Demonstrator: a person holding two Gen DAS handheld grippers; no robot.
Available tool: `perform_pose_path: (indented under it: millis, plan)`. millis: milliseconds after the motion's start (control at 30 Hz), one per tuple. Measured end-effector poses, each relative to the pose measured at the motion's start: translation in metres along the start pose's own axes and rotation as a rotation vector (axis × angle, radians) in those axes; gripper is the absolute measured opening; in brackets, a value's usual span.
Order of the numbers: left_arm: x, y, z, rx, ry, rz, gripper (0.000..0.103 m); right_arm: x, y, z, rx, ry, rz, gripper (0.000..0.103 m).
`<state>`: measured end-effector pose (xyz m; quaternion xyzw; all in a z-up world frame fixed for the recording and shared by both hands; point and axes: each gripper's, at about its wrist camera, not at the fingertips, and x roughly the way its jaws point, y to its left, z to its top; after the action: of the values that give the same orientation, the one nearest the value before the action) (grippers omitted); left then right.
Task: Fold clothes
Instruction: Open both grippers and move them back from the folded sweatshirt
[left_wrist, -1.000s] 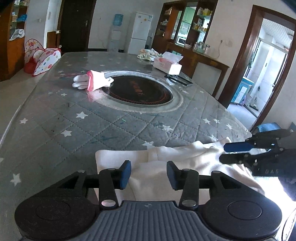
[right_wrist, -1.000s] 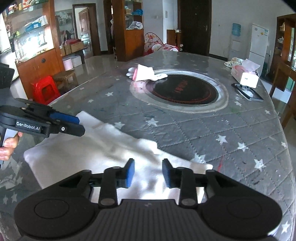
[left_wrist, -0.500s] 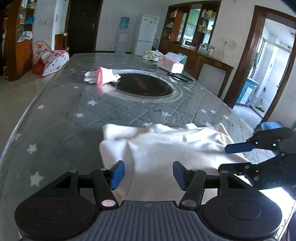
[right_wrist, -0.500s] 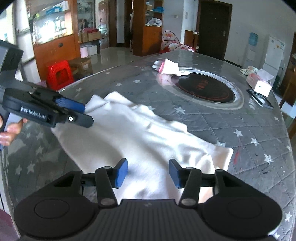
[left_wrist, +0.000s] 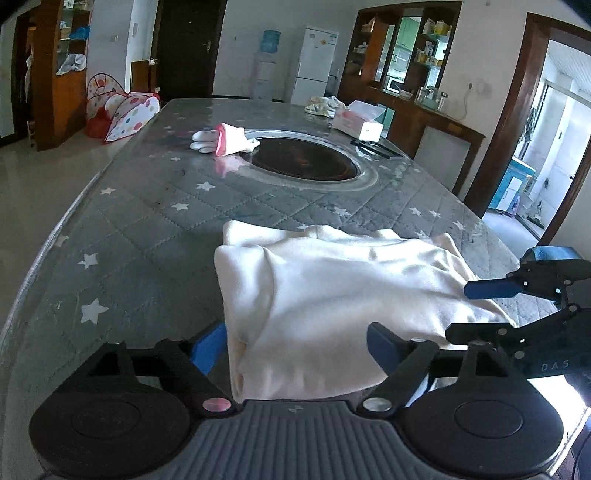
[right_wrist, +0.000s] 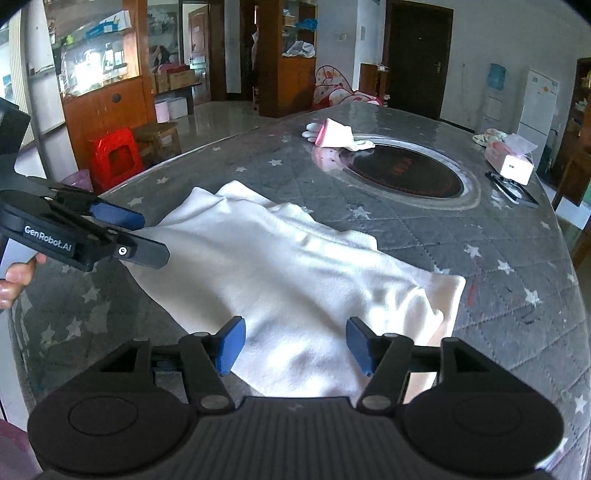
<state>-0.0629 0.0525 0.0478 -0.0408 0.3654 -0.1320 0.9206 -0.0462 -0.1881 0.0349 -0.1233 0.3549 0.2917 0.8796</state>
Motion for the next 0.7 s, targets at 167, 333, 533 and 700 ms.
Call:
perform_pose_path:
  millis: [167,333,533,700]
  plan:
    - [-0.003,-0.004,-0.002,-0.004,0.000,0.026,0.100,-0.004,0.002,-0.003,0.011,-0.007,-0.001,0.063]
    - [-0.006,-0.005,-0.004,-0.021,-0.003,0.036,0.103,-0.009,0.005,-0.002,0.016,-0.027,-0.005,0.069]
    - [-0.011,-0.004,-0.007,-0.041,0.006,0.036,0.103,-0.014,0.009,-0.005,0.027,-0.043,0.003,0.071]
    - [-0.017,-0.004,-0.010,-0.043,-0.001,0.047,0.103,-0.015,0.012,-0.007,0.038,-0.051,0.001,0.074]
